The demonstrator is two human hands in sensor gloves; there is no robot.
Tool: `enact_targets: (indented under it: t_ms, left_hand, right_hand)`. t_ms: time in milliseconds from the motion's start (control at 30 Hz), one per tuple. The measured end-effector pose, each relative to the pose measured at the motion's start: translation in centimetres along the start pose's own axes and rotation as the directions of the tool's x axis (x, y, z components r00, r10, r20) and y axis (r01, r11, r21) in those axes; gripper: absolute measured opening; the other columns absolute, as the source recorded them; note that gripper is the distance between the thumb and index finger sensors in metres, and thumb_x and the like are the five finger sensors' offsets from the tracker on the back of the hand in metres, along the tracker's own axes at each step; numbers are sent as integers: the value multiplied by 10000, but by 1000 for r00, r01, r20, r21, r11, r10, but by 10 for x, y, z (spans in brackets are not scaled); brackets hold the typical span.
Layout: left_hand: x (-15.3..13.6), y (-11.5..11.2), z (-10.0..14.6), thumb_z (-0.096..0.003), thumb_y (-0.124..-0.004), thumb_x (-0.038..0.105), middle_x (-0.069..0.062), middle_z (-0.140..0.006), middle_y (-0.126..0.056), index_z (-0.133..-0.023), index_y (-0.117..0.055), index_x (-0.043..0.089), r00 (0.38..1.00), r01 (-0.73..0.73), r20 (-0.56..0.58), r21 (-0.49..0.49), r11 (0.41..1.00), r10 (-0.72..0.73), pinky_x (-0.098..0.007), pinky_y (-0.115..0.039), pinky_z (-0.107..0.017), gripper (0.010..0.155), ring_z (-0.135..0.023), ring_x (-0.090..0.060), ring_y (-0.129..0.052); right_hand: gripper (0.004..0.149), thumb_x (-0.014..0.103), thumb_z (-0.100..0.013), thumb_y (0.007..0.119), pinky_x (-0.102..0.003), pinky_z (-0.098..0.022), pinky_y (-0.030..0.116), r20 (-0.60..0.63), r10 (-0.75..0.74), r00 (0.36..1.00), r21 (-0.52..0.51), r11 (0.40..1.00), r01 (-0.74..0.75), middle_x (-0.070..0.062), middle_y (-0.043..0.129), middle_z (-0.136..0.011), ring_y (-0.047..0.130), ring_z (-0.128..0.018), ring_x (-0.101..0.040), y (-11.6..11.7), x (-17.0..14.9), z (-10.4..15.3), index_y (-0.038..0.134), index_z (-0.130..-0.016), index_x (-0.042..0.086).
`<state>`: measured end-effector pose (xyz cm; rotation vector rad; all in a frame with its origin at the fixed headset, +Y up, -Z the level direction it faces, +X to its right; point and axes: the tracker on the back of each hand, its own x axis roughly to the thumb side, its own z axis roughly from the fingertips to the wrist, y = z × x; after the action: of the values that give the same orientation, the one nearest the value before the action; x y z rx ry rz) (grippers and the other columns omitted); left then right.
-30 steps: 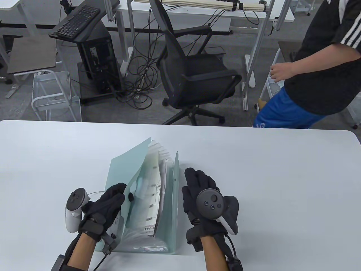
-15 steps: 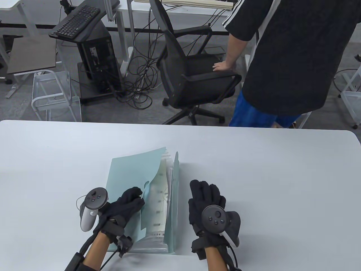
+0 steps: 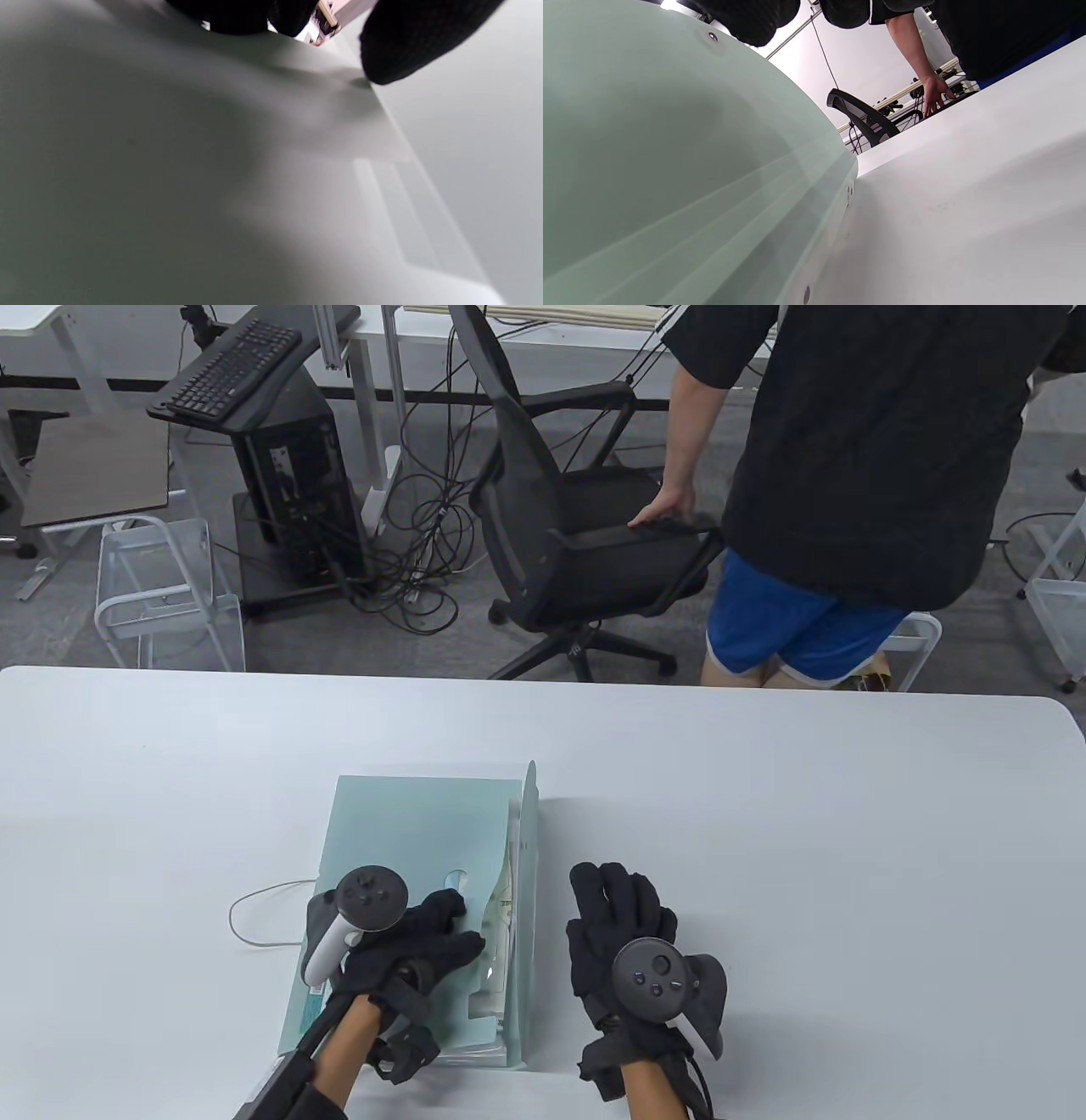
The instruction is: Sort materials into accordion folder compartments
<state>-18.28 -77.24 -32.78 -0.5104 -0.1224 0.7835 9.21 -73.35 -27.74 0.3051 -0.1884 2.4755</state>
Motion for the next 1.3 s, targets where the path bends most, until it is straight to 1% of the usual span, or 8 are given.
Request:
enact_targets:
  t_ms: [167, 233, 367, 533, 667, 833, 967, 1300]
  left_hand:
    - [5, -8, -7, -480, -764, 466, -176, -1105, -464, -1049, -600, 184, 987, 134, -69, -117, 984, -142, -612, -215, -669, 656, -1032, -390, -220]
    - [9, -13, -8, -492, -747, 476, -120, -1142, -368, -1063, -577, 198, 973, 197, -87, -179, 964, -215, -609, -165, -684, 657, -1033, -367, -137]
    - [18, -11, -2, -492, -731, 503, -64, -1167, -347, -1078, -546, 245, 941, 320, -61, -157, 934, -333, -639, -222, -708, 666, -1038, -398, -168]
    - [30, 11, 21, -485, -736, 500, -48, -1166, -416, -1071, -561, 283, 942, 334, 2, -31, 942, -334, -657, -267, -716, 649, -1054, -396, -260]
    - [35, 40, 44, -480, -738, 523, -37, -1185, -399, -1092, -506, 327, 932, 357, 26, 112, 928, -361, -664, -229, -715, 683, -1058, -400, -196]
    - [17, 74, 67, -440, -739, 593, 15, -1207, -332, -1099, -400, 398, 875, 470, -70, 358, 807, -478, -665, -180, -723, 766, -1067, -376, -126]
    - [-13, 93, 77, -420, -731, 625, 33, -1206, -330, -1094, -367, 418, 858, 495, -132, 475, 728, -497, -670, -185, -722, 793, -1072, -366, -131]
    - [-71, 115, 81, -421, -716, 635, 32, -1203, -321, -1094, -352, 411, 899, 431, -195, 545, 719, -392, -675, -202, -712, 797, -1063, -376, -138]
  right_hand:
    - [548, 249, -680, 613, -814, -659, 217, -1, -6, 1000, -4, 1000, 6, -255, 280, -1197, 228, -1006, -632, 0, -1, 0, 349, -1156, 185]
    - [547, 250, -679, 614, -813, -659, 218, 0, -10, 1000, -9, 1000, 10, -255, 283, -1197, 235, -1005, -631, -1, -2, 1, 353, -1155, 184]
    - [545, 249, -678, 616, -814, -657, 219, 0, -11, 1000, -16, 1000, 11, -256, 286, -1196, 228, -1006, -632, -2, -3, 1, 359, -1154, 179]
    - [549, 260, -677, 623, -814, -656, 218, -3, -7, 1000, -22, 1000, 7, -259, 291, -1195, 234, -1003, -634, -3, -3, 2, 367, -1155, 169]
    - [553, 268, -677, 627, -816, -653, 216, -2, 8, 1000, -22, 1000, -8, -262, 294, -1194, 235, -1001, -635, -3, -3, 2, 373, -1156, 157]
    - [554, 275, -678, 629, -817, -650, 209, -5, 15, 1000, -15, 1000, -15, -265, 295, -1193, 233, -998, -637, -3, -3, 2, 381, -1157, 148]
    - [557, 292, -680, 628, -819, -648, 204, -7, 43, 999, 3, 999, -43, -269, 294, -1194, 214, -1001, -638, 0, -2, 2, 389, -1157, 133]
    - [563, 316, -682, 633, -823, -642, 196, -28, 74, 997, 11, 997, -73, -284, 296, -1189, 213, -990, -647, 3, -3, 2, 413, -1156, 107]
